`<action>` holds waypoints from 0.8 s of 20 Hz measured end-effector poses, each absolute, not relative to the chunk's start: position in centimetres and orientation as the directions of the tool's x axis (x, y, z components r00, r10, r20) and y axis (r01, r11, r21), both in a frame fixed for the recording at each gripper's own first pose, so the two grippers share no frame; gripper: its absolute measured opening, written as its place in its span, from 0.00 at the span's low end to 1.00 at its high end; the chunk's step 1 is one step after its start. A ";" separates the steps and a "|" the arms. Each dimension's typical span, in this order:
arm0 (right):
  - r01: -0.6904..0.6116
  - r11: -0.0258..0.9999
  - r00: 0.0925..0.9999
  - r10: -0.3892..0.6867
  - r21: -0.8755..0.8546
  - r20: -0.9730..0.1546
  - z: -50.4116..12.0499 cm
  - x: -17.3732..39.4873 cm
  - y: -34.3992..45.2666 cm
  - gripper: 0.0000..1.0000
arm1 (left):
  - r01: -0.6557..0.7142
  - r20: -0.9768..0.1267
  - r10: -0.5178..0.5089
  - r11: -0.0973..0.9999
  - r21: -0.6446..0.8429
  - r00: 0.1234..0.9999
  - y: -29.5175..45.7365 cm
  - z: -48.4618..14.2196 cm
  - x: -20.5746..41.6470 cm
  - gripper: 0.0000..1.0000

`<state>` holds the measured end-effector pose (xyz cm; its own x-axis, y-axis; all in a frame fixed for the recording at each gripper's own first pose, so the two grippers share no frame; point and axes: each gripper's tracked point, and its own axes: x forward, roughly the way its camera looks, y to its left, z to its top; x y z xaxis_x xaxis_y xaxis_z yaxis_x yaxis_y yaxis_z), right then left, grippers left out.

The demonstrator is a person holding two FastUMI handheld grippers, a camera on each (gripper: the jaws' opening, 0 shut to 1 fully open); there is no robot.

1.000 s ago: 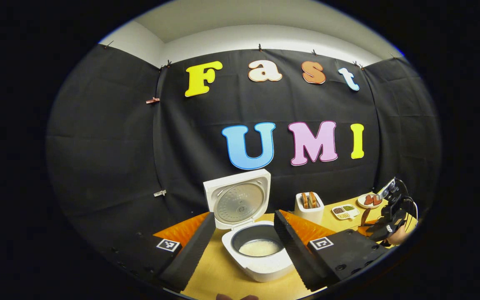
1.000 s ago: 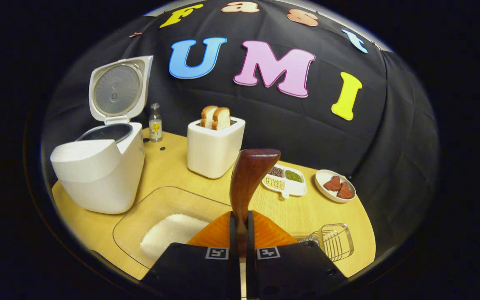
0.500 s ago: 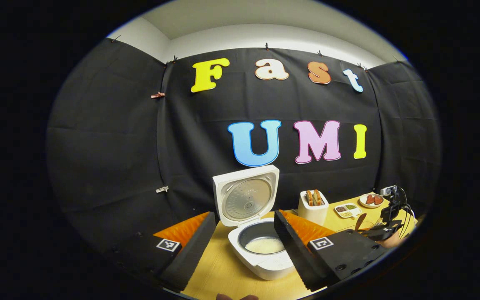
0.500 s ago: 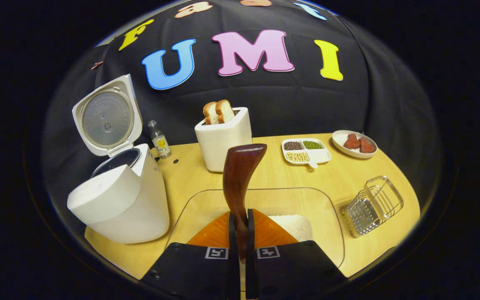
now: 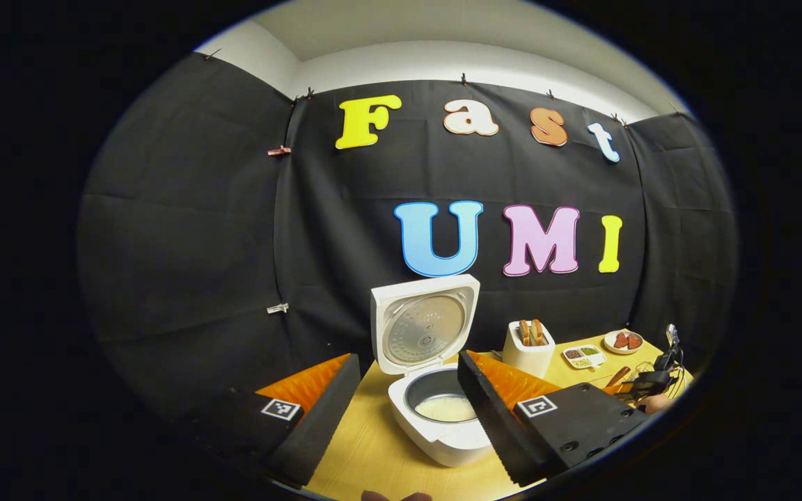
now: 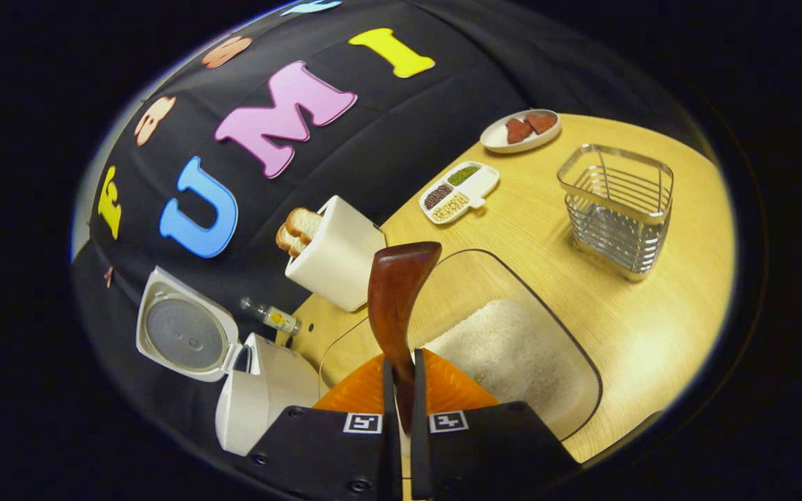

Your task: Close the left gripper, press the button to open the rice cooker; take a wooden spoon from the chopstick holder with the right hand, scoop a spoonful of rice and pour it into the rice cooker, then put the wooden spoon back into the chopstick holder.

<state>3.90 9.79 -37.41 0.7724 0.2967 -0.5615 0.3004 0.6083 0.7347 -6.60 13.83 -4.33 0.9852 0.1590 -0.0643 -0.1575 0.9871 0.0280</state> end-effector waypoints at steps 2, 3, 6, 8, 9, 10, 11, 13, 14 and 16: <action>0.311 0.528 0.791 0.317 0.790 -0.523 -36.2 4.2 9.4 0.10 | -0.154 -0.056 0.156 0.988 0.030 0.986 13.8 -4.2 -6.7 0.97; 0.314 0.493 0.803 0.318 0.812 -0.504 -35.6 4.4 9.1 0.14 | -0.152 -0.053 0.154 0.988 0.030 0.987 13.7 -4.2 -6.8 0.97; 0.310 0.421 0.828 0.320 0.852 -0.460 -34.2 4.5 8.2 0.10 | -0.142 -0.055 0.143 0.990 0.008 0.988 13.2 -4.4 -7.2 0.97; 0.317 0.392 0.837 0.313 0.864 -0.449 -33.7 4.3 7.1 0.10 | -0.139 -0.058 0.138 0.990 -0.004 0.989 13.0 -4.6 -7.4 0.97; 0.318 0.373 0.842 0.311 0.871 -0.441 -33.3 4.4 6.6 0.10 | -0.139 -0.058 0.138 0.990 -0.008 0.989 12.9 -4.7 -7.6 0.97; 0.316 0.353 0.848 0.311 0.881 -0.429 -32.8 4.4 6.2 0.10 | -0.139 -0.057 0.138 0.990 -0.011 0.989 12.9 -4.8 -7.7 0.97; 0.313 0.334 0.853 0.313 0.889 -0.418 -32.2 4.4 5.8 0.10 | -0.140 -0.056 0.139 0.990 -0.011 0.989 12.8 -4.8 -7.8 0.97; 0.298 0.289 0.866 0.321 0.910 -0.385 -30.9 4.3 5.4 0.10 | -0.146 -0.052 0.146 0.989 -0.009 0.988 13.1 -4.8 -8.0 0.97; 0.281 0.263 0.873 0.330 0.923 -0.360 -30.1 4.3 5.3 0.10 | -0.148 -0.051 0.148 0.989 -0.012 0.988 13.2 -4.8 -8.1 0.97; 0.252 0.199 0.885 0.348 0.947 -0.309 -28.1 4.3 5.5 0.10 | -0.151 -0.049 0.150 0.988 -0.022 0.987 13.5 -4.9 -8.4 0.97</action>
